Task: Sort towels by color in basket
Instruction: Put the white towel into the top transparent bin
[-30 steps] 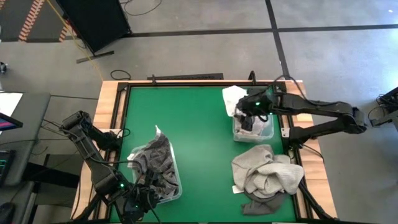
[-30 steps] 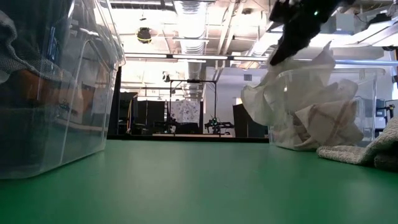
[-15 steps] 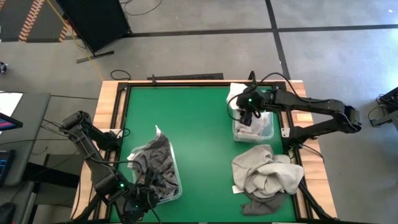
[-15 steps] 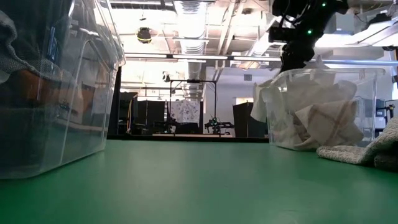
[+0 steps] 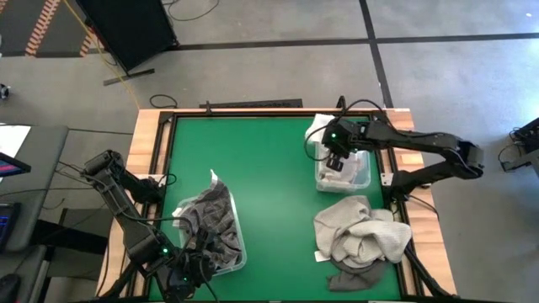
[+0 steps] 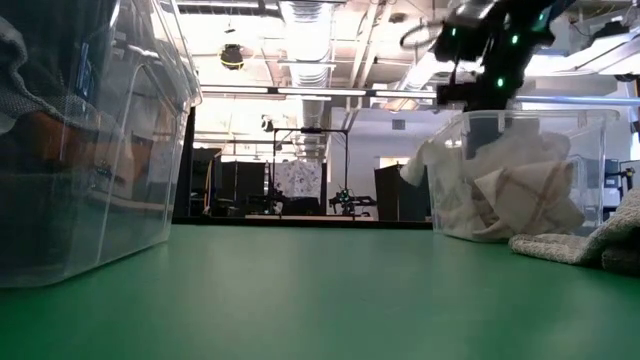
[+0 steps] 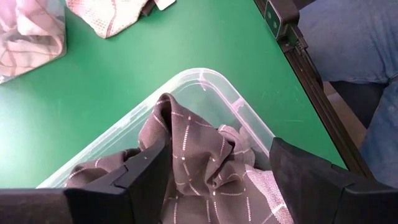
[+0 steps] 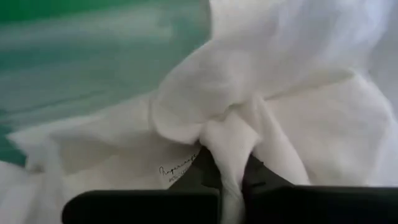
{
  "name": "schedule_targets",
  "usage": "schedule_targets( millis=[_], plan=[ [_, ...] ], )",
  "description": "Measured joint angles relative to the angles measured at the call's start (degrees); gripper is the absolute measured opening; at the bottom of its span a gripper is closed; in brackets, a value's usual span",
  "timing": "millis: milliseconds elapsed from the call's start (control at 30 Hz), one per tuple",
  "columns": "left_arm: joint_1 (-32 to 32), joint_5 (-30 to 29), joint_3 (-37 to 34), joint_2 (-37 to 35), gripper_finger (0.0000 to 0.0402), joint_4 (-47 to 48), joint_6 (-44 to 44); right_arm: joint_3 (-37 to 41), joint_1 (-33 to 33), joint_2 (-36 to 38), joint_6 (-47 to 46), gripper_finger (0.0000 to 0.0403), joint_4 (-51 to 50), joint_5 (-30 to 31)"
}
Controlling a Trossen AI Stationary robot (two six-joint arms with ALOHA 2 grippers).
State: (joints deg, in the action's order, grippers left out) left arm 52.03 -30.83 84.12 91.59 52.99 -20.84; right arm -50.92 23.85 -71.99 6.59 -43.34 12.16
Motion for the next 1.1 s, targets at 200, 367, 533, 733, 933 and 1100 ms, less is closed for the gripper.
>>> schedule_targets(
  millis=[200, 367, 533, 733, 933, 1100],
  plan=[
    [0.0, 0.0, 0.0, 0.0, 0.0264, 0.1, 0.1, 5.1, 3.2, -3.9, -0.7, 0.0042, 5.4, -7.4],
    [0.0, 0.0, 0.0, 0.0, 0.0264, 0.0, 0.2, 7.3, 4.5, -7.3, -0.7, 0.0040, 6.9, -13.0],
    [0.0, 0.0, 0.0, 0.0, 0.0264, 0.0, 0.2, 7.2, 4.7, -9.6, -1.0, 0.0042, 7.0, -16.6],
    [0.0, 0.0, 0.0, 0.0, 0.0264, 0.1, 0.2, 7.3, 4.6, -8.8, -2.1, 0.0050, 7.0, -18.3],
    [0.0, 0.0, 0.0, 0.0, 0.0264, 0.1, 0.2, 7.4, 4.6, -4.6, -2.2, 0.0057, 5.8, -18.5],
    [0.0, 0.0, 0.0, 0.0, 0.0263, 0.1, 0.2, 7.4, 4.2, 0.3, -2.3, 0.0100, 4.3, -18.5]
  ],
)
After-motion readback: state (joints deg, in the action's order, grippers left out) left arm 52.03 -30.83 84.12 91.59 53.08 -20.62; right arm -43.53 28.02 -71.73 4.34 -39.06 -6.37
